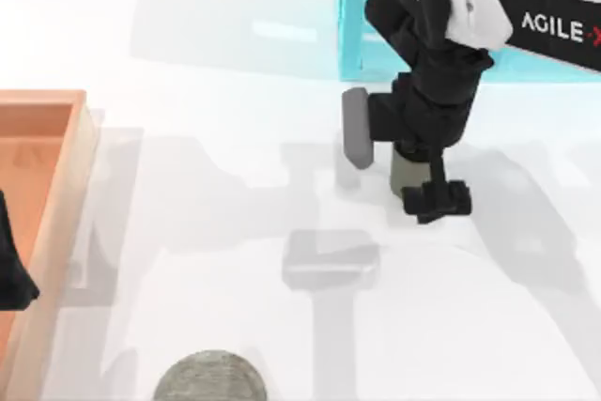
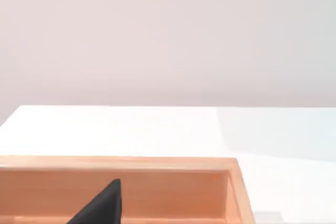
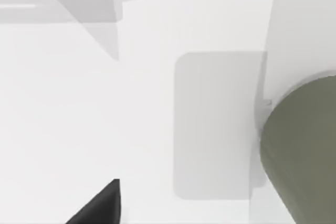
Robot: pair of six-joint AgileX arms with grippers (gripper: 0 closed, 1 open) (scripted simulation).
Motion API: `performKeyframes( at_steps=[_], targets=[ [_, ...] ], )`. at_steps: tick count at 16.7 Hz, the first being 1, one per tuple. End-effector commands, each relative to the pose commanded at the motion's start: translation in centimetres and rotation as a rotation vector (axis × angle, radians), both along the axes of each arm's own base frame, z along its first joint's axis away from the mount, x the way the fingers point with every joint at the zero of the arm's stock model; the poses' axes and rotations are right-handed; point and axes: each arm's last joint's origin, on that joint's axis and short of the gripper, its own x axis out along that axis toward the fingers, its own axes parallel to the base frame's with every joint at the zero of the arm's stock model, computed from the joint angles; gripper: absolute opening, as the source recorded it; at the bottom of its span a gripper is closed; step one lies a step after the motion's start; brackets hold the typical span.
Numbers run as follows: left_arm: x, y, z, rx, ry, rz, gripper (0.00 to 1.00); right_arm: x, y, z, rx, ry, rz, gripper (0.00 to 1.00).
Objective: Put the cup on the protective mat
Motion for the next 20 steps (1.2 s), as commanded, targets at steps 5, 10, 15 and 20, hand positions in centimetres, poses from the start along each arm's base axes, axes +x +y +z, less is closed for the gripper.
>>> performKeyframes(
  at_steps=[5,10,15,20],
  targets=[
    [0.00,0.00,0.00,0.000,0.000,0.000,1.00,-0.14,-0.05,-0.98,-0.002,0.004,0.001,1.00],
    [0.00,0.00,0.00,0.000,0.000,0.000,1.00,-0.14,-0.05,-0.98,-0.002,0.004,0.001,0.70],
    [0.00,0.00,0.00,0.000,0.000,0.000,1.00,-0.14,-0.05,-0.98,-0.002,0.004,0.001,0.32],
    [0.00,0.00,0.00,0.000,0.000,0.000,1.00,-0.14,-0.05,-0.98,-0.002,0.004,0.001,0.00]
  ],
)
